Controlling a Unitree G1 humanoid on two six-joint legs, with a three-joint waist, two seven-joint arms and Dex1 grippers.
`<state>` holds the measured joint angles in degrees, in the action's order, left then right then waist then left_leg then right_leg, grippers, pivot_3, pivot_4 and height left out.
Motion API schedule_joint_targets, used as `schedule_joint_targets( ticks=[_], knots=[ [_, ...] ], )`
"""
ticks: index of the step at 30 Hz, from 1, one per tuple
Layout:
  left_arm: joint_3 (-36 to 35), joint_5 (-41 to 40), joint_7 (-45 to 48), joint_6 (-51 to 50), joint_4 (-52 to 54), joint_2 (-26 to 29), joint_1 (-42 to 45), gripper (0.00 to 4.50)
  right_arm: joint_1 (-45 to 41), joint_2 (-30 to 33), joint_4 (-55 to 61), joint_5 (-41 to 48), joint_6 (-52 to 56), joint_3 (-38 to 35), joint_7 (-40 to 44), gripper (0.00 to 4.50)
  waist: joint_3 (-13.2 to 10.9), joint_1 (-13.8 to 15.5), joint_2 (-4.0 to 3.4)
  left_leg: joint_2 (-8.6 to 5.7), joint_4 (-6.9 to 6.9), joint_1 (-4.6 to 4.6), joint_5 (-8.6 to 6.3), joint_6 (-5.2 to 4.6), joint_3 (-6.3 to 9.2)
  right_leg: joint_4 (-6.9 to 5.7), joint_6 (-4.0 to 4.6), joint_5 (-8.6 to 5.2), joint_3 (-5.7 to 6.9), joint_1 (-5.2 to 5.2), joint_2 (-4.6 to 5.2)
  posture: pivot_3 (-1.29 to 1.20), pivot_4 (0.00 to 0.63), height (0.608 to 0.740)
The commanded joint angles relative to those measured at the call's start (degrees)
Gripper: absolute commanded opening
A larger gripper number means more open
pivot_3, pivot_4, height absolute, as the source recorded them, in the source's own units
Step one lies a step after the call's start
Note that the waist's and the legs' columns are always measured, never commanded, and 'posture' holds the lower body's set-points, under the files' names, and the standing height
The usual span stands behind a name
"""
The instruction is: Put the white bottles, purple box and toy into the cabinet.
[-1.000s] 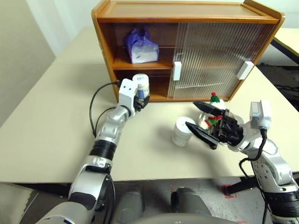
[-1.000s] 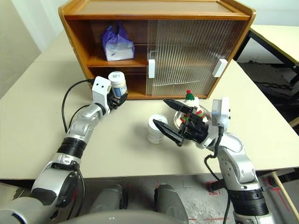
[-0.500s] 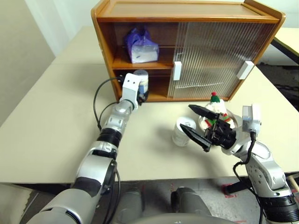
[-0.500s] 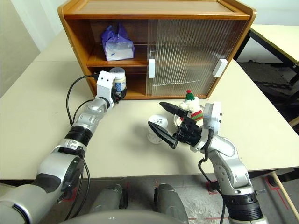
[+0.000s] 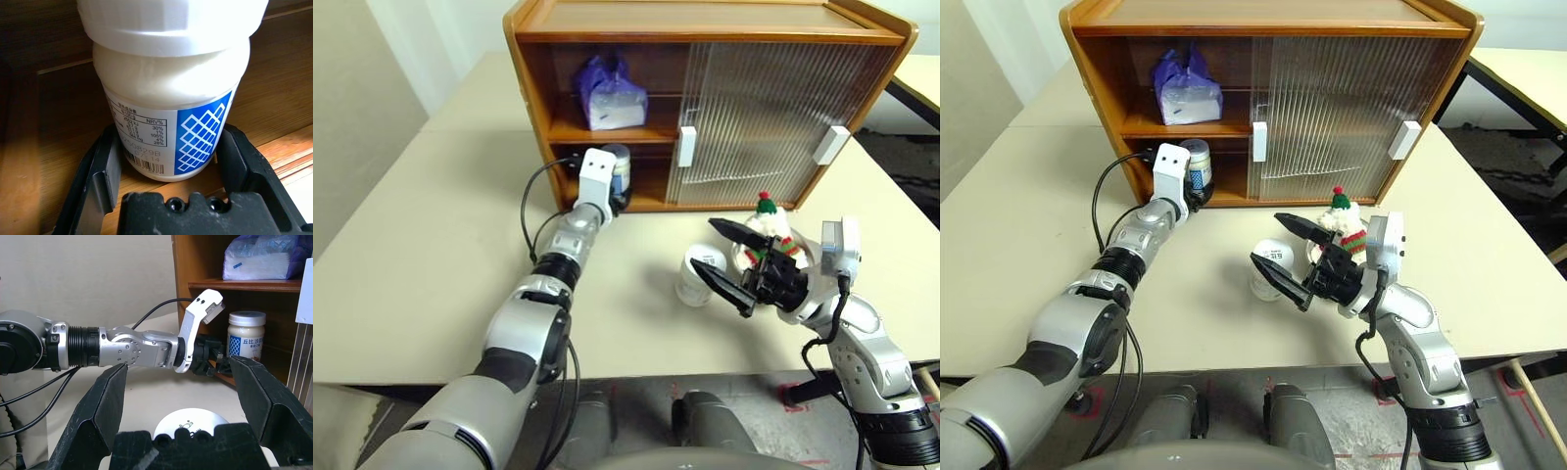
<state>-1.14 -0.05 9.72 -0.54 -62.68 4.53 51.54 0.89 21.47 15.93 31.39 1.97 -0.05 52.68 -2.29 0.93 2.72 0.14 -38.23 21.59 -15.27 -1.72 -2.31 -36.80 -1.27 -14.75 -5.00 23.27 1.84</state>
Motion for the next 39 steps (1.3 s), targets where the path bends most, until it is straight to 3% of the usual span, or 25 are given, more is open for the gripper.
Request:
schedule_joint_targets(
  ticks=[1, 16, 20, 29, 39],
  knots=[
    [-0.5, 0.1, -0.2, 1.3, -2.3, -0.8, 1.6, 3.11, 0.0, 0.3, 1.7, 0.3, -0.4, 0.0, 0.1, 4.5, 0.0, 0.0, 0.0, 0.0, 0.0, 0.0, 0.0, 0.0, 0.0, 0.0, 0.0, 0.0, 0.0, 0.0, 0.0, 0.03, 0.0, 0.74],
    [-0.7, 0.7, -2.3, 3.1, -7.1, -2.3, 5.0, 3.11, -0.4, -0.1, 2.1, 0.5, 0.2, 0.5, -0.1, 4.5, 0.0, 0.1, 0.01, -0.07, -0.17, 0.03, 0.04, -0.07, 0.0, -0.07, -0.1, 0.1, -0.02, -0.01, 0.01, 0.04, 0.0, 0.74],
    [-1.1, 0.3, -2.2, 2.9, -7.4, -2.4, 5.1, 4.47, -0.3, -0.1, 2.3, 0.7, 0.4, 0.6, -0.2, 4.5, 0.0, 0.1, 0.01, -0.06, -0.29, 0.06, 0.04, -0.08, 0.0, -0.12, -0.1, 0.11, -0.02, -0.01, 0.01, 0.04, 0.0, 0.74],
    [-0.8, 0.0, -0.9, 2.4, -3.8, -2.4, 2.3, 4.47, -0.9, 0.1, 1.9, 0.7, 0.3, 1.1, 0.0, 4.5, 0.0, 0.1, 0.01, -0.05, -0.69, 0.11, 0.1, -0.16, 0.0, -0.23, -0.32, 0.24, -0.02, -0.06, -0.01, 0.06, 0.0, 0.74],
    [0.3, 0.1, 0.9, -4.0, 13.7, 0.2, -8.1, 4.47, -1.7, -0.2, 0.7, 0.8, 0.1, 1.8, 0.7, 4.5, 0.0, 0.2, 0.0, -0.06, -0.73, 0.03, 0.14, -0.23, -0.03, -0.33, -0.2, 0.41, -0.07, -0.07, 0.01, 0.08, 0.0, 0.74]
  ],
)
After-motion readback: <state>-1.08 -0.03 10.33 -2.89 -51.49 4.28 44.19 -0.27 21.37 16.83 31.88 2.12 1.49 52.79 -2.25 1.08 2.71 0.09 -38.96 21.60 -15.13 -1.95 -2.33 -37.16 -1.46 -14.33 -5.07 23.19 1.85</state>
